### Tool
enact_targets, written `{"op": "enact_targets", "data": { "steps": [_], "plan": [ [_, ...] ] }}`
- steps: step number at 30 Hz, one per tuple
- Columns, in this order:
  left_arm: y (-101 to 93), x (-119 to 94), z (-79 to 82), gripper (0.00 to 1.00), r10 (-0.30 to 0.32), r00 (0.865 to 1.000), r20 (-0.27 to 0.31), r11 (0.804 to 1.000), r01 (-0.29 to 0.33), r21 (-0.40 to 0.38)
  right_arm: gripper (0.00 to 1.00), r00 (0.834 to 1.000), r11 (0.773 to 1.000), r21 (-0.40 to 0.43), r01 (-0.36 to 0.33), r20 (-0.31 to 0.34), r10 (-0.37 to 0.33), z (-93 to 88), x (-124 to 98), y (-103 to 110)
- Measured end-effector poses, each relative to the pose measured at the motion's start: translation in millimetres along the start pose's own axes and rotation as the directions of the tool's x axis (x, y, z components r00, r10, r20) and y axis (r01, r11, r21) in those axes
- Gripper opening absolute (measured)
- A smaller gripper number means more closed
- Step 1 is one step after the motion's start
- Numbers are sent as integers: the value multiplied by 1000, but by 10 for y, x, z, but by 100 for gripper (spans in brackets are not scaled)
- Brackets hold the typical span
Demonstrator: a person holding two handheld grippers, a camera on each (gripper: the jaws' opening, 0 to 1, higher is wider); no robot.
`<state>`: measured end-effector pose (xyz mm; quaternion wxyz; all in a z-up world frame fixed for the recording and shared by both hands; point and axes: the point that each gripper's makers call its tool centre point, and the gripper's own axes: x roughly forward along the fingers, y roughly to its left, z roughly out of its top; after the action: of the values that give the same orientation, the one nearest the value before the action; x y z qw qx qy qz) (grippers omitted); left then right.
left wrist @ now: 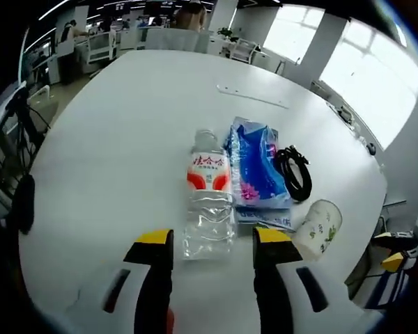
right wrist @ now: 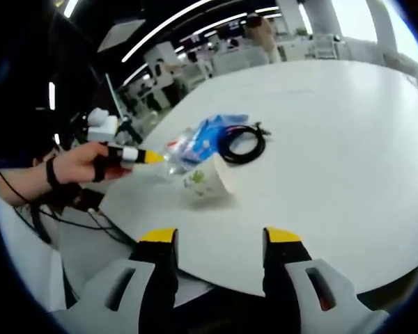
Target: Arrange the tabletop items into an orderly group along one side of the table until the central work area is clear of visible clutter.
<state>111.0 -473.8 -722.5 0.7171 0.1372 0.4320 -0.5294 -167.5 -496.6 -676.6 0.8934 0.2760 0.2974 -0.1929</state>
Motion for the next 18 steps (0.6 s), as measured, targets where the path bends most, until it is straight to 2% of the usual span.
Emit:
{"op": "enact_targets", "data": {
  "steps": [9, 11, 14, 18],
  "plan": [
    [-44, 79, -71, 41, 2, 1000, -24, 999, -1, 43, 47, 1000, 1000, 1, -6, -2, 6, 7, 16, 11],
    [-10, 79, -89, 35, 16, 999, -27, 998, -15, 61, 47, 1000, 1000, -2, -8, -6, 8, -1, 21, 17],
    [21, 58, -115, 35, 17, 1000, -26, 1000, -17, 8, 47, 1000, 1000, -2, -9, -7, 9, -7, 21, 12],
    [45, 58, -112, 34, 27, 999, -22, 999, -27, 25, 47, 1000, 1000, 3, -5, -5, 5, -8, 10, -13]
  ]
}}
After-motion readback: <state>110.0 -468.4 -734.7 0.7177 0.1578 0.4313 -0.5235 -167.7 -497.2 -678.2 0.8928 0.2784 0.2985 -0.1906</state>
